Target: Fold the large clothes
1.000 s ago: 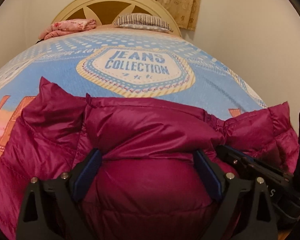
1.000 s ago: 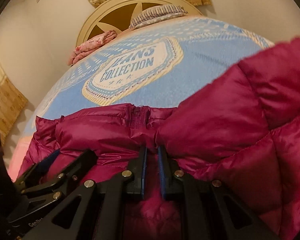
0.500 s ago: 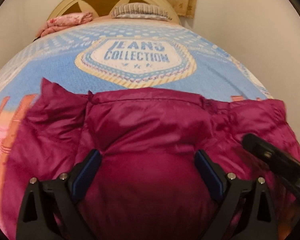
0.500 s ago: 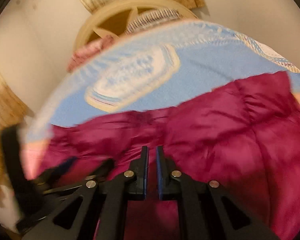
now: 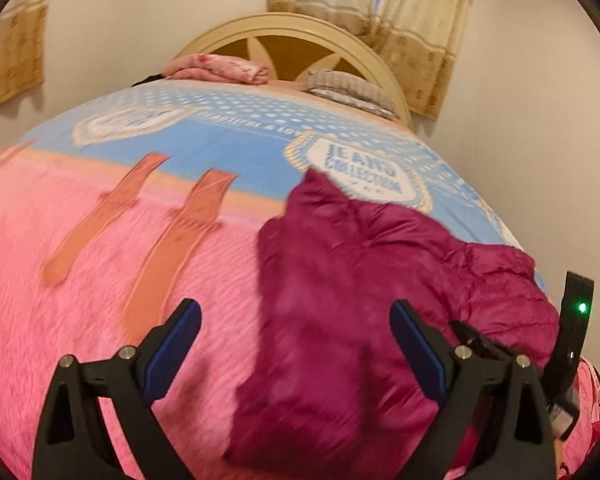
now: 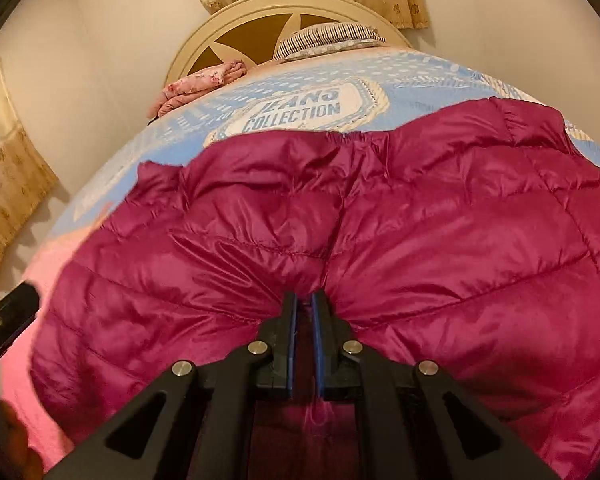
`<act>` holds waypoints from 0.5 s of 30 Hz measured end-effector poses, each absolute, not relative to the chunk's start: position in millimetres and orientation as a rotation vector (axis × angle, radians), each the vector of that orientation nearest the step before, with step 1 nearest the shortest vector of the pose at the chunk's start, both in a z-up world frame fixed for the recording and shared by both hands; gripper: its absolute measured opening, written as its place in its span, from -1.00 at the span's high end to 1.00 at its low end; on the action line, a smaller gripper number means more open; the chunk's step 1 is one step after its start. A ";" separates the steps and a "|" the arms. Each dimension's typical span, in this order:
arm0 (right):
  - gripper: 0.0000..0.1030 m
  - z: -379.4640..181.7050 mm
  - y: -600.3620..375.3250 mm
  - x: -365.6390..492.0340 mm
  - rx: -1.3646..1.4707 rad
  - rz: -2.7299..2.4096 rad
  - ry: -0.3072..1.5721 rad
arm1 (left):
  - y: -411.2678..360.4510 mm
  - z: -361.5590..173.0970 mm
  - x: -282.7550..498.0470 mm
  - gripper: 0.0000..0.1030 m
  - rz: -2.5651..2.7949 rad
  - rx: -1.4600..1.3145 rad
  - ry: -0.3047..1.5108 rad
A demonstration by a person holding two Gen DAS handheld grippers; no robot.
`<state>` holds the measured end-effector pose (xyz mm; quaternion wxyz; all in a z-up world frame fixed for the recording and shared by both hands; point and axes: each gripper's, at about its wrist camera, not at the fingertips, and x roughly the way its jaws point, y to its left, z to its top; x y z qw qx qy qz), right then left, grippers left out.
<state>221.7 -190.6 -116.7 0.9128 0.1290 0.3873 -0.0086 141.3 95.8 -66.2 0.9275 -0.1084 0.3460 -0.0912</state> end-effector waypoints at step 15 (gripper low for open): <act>0.90 -121.0 -187.5 222.8 0.233 -0.032 0.797 | 88.0 -116.1 135.0 -1.00 -0.223 -0.498 0.732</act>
